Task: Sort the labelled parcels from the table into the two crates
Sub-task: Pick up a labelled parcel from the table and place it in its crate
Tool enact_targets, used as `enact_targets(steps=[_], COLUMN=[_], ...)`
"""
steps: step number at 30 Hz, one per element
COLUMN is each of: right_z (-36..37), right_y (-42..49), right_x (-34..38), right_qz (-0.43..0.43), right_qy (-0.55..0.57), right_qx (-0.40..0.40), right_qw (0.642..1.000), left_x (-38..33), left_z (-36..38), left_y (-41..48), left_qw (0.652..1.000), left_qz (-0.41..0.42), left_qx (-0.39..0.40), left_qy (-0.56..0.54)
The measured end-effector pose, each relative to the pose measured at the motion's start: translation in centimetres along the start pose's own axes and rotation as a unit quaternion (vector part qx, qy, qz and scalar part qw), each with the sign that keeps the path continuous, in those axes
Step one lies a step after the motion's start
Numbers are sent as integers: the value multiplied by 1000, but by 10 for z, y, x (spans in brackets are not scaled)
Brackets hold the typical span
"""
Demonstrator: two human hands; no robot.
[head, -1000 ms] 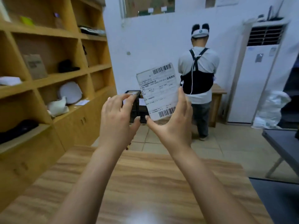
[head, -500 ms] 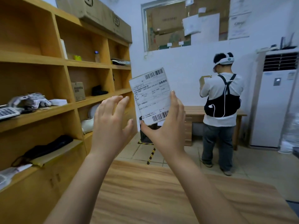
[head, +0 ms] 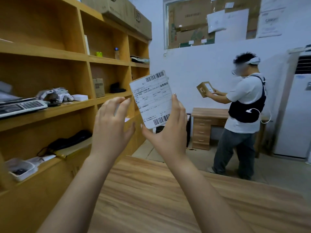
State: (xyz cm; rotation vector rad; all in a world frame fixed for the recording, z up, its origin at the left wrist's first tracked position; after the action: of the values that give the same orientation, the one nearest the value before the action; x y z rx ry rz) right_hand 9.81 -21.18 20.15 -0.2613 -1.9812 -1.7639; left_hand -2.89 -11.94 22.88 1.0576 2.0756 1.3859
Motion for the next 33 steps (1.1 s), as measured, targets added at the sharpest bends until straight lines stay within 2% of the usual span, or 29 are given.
enact_targets(steps=[11, 16, 23, 33], right_z=[92, 147, 209, 230], right_y=[-7, -28, -86, -210], right_x=[8, 25, 79, 235], right_qz=[5, 30, 43, -2], right_qy=[87, 167, 294, 443], right_qx=[77, 175, 324, 466], right_qw=[993, 970, 898, 766], left_x=[72, 115, 158, 178], left_z=[-4, -17, -72, -231], left_y=[-17, -42, -109, -229], left_qw=[991, 971, 913, 775], left_qz=[-52, -106, -199, -345], left_qx=[26, 59, 111, 147], left_qy=[118, 208, 338, 509])
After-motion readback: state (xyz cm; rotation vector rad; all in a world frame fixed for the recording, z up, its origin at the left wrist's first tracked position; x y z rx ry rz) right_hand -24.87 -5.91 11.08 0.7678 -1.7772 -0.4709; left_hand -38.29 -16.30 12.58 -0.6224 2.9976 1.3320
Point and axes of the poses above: each hand's wrist, its own y-axis towards the middle knuckle, its own z-axis out of the palm, x = y × z, the point moved 2 cm from there along y, towards the middle knuckle, and after that the axes turned 10 degrees about y, right-handed, at the moved point
